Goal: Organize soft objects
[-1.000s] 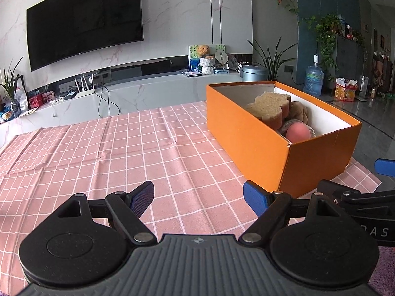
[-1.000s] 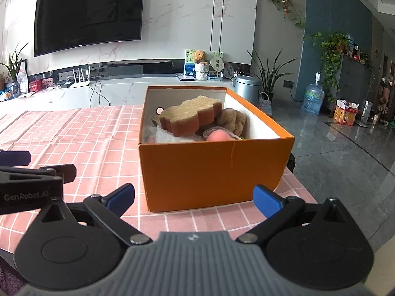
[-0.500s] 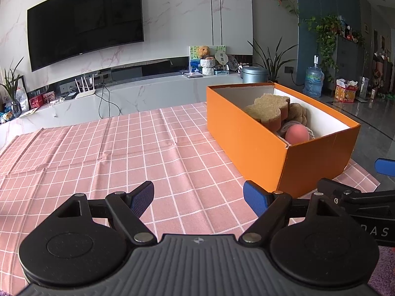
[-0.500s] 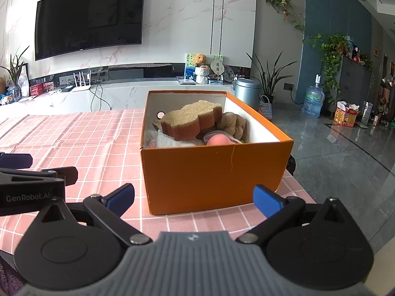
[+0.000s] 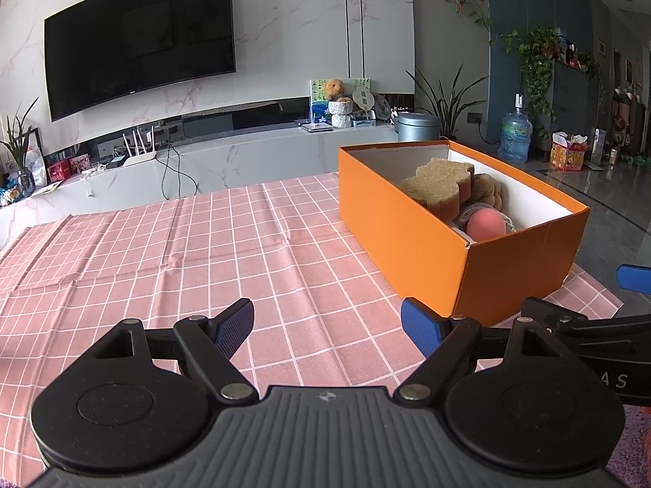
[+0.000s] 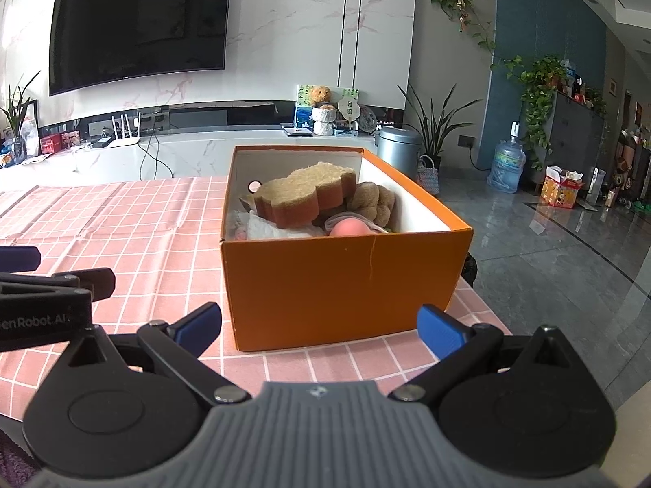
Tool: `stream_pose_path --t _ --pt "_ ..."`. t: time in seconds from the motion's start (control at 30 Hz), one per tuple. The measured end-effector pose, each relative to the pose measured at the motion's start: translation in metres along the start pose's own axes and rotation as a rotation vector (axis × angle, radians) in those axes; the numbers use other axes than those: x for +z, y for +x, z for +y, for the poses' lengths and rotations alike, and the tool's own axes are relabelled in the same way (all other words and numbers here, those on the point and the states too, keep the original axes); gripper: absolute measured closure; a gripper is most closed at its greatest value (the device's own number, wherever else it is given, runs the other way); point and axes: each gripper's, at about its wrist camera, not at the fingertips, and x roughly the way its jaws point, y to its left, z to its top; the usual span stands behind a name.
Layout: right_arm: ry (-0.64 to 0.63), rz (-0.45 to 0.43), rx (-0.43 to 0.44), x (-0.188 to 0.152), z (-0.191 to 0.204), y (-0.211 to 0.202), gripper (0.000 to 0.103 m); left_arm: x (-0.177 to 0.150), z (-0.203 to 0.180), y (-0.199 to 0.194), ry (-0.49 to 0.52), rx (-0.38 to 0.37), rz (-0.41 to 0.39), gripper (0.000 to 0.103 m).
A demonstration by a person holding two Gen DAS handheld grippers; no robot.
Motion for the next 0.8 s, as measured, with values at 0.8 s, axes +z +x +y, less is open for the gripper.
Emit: stream_pose_path --t 0.8 --pt "0.004 0.001 -0.018 -0.0006 -0.0004 -0.0003 0.003 -0.0003 -0.0001 -0.0034 -0.003 0.032 -0.011 0.007"
